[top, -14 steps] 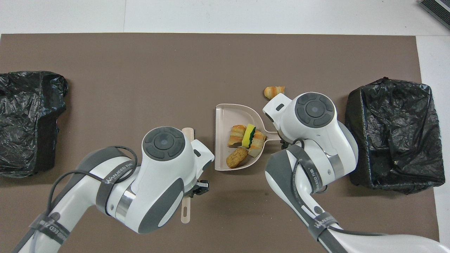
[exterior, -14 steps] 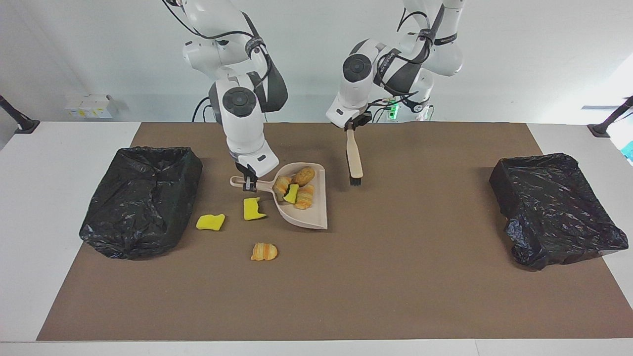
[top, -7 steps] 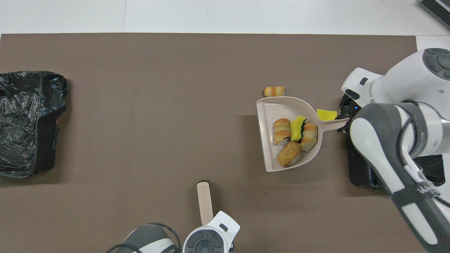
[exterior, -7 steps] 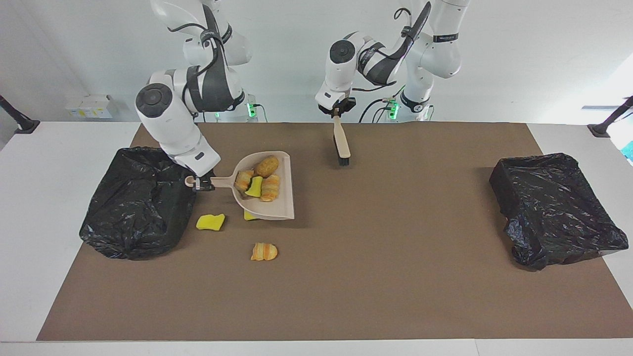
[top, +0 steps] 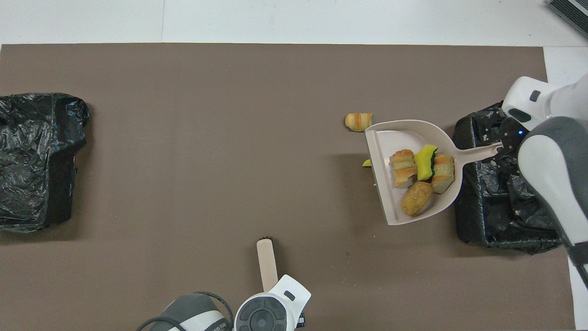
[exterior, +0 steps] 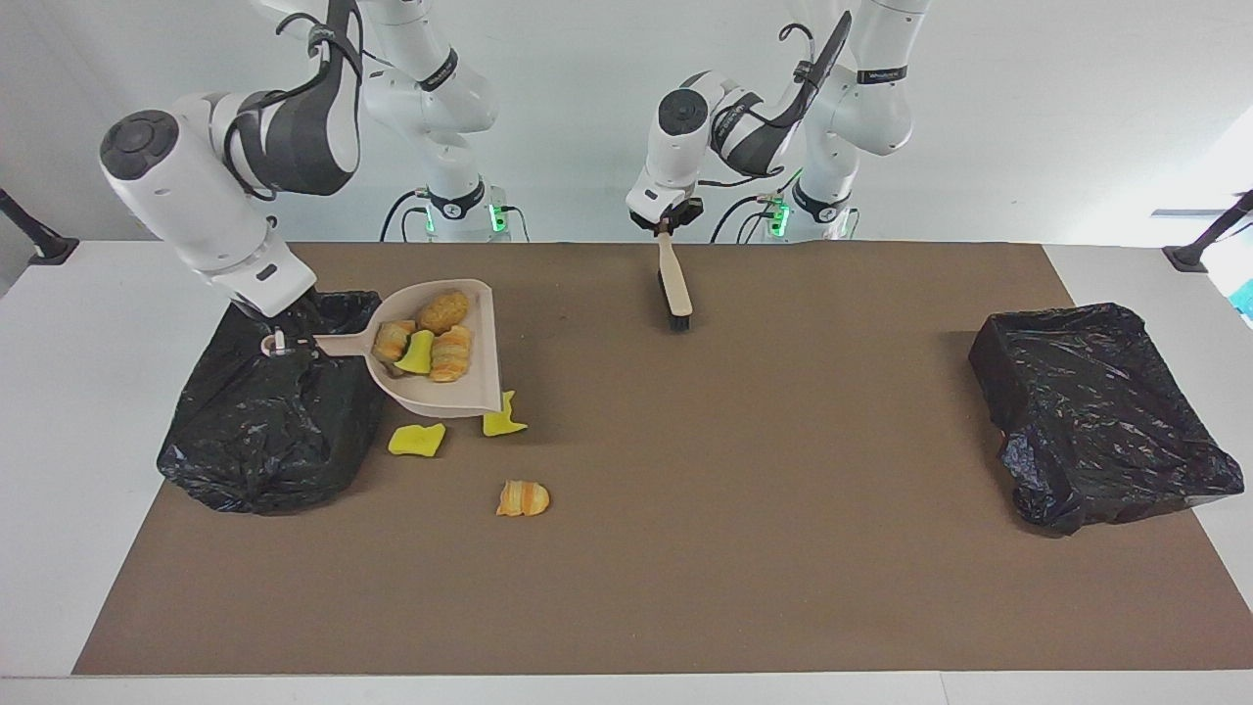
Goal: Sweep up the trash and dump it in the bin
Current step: 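Carry the dustpan over the black bin with the right gripper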
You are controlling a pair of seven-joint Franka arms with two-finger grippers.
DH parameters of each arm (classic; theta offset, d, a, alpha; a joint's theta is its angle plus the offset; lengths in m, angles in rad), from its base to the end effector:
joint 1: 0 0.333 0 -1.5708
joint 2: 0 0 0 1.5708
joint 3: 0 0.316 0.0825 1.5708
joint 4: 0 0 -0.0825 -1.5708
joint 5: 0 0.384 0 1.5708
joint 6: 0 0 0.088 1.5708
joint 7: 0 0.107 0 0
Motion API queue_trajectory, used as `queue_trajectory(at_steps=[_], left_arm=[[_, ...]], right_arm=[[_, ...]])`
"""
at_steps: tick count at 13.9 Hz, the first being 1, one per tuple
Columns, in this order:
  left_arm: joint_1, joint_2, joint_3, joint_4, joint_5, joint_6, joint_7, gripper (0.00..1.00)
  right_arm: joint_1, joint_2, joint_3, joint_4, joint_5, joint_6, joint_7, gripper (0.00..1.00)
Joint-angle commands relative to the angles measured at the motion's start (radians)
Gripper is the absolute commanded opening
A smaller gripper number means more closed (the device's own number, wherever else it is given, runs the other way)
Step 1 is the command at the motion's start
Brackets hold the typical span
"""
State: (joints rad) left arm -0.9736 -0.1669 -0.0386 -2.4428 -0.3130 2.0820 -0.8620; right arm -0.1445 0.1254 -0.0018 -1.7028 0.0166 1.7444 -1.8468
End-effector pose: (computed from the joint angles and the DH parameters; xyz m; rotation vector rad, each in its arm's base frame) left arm 0.2213 -0.3830 0.3520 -3.0964 -0.0489 0.4924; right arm 0.5864 -0.0848 0.5042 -2.0245 -2.2975 0.0492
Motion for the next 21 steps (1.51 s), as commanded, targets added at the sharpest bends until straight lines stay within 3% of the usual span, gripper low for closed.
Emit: queue_trajectory(at_steps=[1,5,6,7,8,11,13,16,18,21], left_arm=[[-0.013,-0.014,0.012,-0.033,-0.020,0.010,0.050,0.00],[-0.013,-0.008,0.012,-0.038,-0.020,-0.006,0.047,0.00],[-0.013,-0.008,0.012,-0.036,-0.020,-0.010,0.047,0.16],[-0.013,-0.008,0.012,-0.036,-0.020,-0.016,0.049,0.71],[-0.013,-0.008,0.012,-0.030,-0.018,-0.023,0.055,1.00],[-0.011,-0.006,0.016,-0.007,-0.018,-0.042,0.064,1.00],[0.034,-0.014,0.020,0.053,-0.006,-0.132,0.064,1.00],[0.142,-0.042,0.023,0.154,0.047,-0.284,0.064,1.00],[0.275,-0.097,0.026,0.226,0.089,-0.389,0.098,1.00],[0.448,-0.091,0.026,0.353,0.135,-0.523,0.318,1.00]], right_arm=[[-0.052,-0.010,-0.009,0.049,-0.097,-0.040,-0.038,0.00],[-0.150,-0.009,-0.024,0.066,-0.119,-0.013,-0.112,0.00],[-0.174,-0.010,-0.027,0.066,-0.125,0.006,-0.112,0.00],[-0.190,-0.013,-0.030,0.061,-0.150,0.018,-0.111,0.00],[-0.196,-0.015,-0.030,0.060,-0.185,0.032,-0.111,0.00],[-0.205,-0.017,-0.030,0.055,-0.279,0.049,-0.092,0.00],[-0.204,-0.018,-0.029,0.051,-0.349,0.064,-0.034,0.00],[-0.188,-0.026,-0.027,0.037,-0.464,0.063,0.084,0.00],[-0.185,-0.030,-0.027,0.031,-0.510,0.063,0.129,0.00],[-0.164,-0.041,-0.023,0.009,-0.601,0.063,0.170,0.00]])
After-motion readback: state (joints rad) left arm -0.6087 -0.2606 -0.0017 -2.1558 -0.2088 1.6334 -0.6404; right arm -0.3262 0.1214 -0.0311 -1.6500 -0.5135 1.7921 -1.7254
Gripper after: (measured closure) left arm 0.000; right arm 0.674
